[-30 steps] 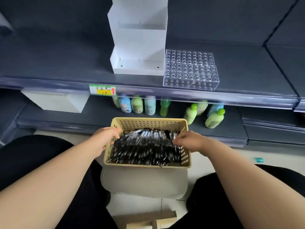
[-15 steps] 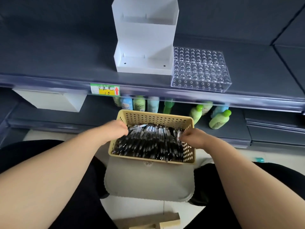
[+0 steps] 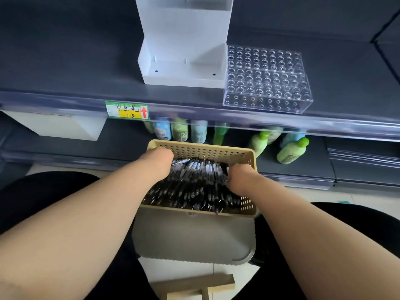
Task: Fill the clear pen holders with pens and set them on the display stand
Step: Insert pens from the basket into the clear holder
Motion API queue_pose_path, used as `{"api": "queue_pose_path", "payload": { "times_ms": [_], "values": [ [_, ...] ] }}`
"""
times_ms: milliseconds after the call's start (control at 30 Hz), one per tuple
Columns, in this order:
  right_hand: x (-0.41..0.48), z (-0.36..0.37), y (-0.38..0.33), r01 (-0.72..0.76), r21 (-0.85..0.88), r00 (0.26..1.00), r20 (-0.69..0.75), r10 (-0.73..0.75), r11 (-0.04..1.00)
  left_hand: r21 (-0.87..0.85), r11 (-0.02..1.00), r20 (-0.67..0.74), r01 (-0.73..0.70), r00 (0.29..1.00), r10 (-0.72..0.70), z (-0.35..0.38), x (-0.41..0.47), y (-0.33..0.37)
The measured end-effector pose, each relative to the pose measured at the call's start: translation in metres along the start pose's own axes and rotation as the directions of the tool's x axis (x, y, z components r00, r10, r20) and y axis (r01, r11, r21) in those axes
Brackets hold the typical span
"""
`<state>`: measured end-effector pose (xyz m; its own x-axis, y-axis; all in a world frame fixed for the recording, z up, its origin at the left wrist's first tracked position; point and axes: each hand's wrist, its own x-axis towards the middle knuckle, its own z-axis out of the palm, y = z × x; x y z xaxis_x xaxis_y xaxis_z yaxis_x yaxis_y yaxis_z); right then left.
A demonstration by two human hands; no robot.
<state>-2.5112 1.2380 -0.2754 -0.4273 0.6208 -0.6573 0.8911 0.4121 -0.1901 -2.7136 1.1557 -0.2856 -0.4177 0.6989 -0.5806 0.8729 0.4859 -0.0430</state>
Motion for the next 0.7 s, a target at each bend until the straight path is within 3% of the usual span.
{"api": "queue_pose_path", "payload": {
  "times_ms": [133, 300, 467, 600, 700],
  "values": [
    [-0.001, 0.006, -0.012, -0.025, -0.101, 0.996, 0.085, 0.034, 0.995, 0.115, 0.993, -0.006, 0.003, 1.0, -0.002, 0.007, 0.002, 0.004],
    [-0.003, 0.003, -0.018, -0.025, -0.063, 0.988, 0.152, 0.035, 0.998, 0.137, 0.99, -0.049, 0.021, 0.999, -0.015, 0.011, 0.003, 0.005],
    [-0.02, 0.011, -0.021, -0.072, 0.12, 0.944, 0.328, 0.029, 0.99, 0.229, 0.971, -0.062, -0.062, 0.995, 0.078, 0.013, 0.001, 0.005],
    [-0.024, 0.011, -0.017, -0.12, 0.186, 0.929, 0.368, 0.044, 0.975, 0.061, 0.998, 0.046, -0.029, 0.999, 0.026, 0.002, -0.004, 0.001],
    [-0.027, 0.001, -0.008, -0.115, 0.113, 0.921, 0.384, 0.064, 0.987, -0.083, 0.992, 0.079, -0.098, 0.991, 0.104, -0.026, -0.02, -0.006]
  ]
}}
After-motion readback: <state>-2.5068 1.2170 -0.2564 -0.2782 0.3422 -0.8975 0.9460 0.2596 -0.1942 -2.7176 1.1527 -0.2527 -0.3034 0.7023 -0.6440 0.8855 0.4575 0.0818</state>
